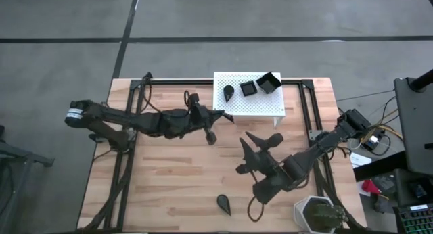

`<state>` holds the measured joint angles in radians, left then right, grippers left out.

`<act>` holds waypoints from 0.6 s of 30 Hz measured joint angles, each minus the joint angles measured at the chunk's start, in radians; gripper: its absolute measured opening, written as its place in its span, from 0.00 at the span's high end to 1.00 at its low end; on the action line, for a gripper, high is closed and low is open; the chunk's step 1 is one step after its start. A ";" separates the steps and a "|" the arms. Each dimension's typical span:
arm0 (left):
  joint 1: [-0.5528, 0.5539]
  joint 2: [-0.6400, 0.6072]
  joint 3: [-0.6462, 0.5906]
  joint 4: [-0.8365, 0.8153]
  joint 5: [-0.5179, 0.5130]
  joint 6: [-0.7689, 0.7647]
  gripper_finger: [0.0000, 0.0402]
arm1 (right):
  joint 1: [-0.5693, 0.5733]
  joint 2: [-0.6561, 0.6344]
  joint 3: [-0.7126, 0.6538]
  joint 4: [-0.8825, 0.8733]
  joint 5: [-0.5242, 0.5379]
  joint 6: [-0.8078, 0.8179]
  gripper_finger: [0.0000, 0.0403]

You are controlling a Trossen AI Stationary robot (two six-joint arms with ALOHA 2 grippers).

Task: Pick & Place Mini shaped plates
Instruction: Stack the drop shaped plate on top of the drop shaped plate on the shelf

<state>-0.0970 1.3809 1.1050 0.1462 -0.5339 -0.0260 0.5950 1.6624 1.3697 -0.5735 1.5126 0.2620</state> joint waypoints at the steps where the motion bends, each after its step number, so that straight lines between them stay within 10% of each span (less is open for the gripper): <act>1: 0.007 -0.003 0.016 -0.034 0.000 -0.008 1.00 | 0.005 -0.001 0.000 -0.033 0.005 0.043 0.67; 10: 0.129 -0.002 0.227 -0.450 0.032 -0.182 1.00 | 0.016 -0.001 -0.004 -0.207 -0.050 0.247 0.88; 18: 0.302 0.006 0.308 -0.551 0.402 -0.322 1.00 | 0.016 -0.002 -0.040 -0.254 -0.128 0.368 0.98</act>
<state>0.2047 1.3872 1.4134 -0.4044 -0.1323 -0.3481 0.6106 1.6600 1.3299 -0.8272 1.3845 0.6296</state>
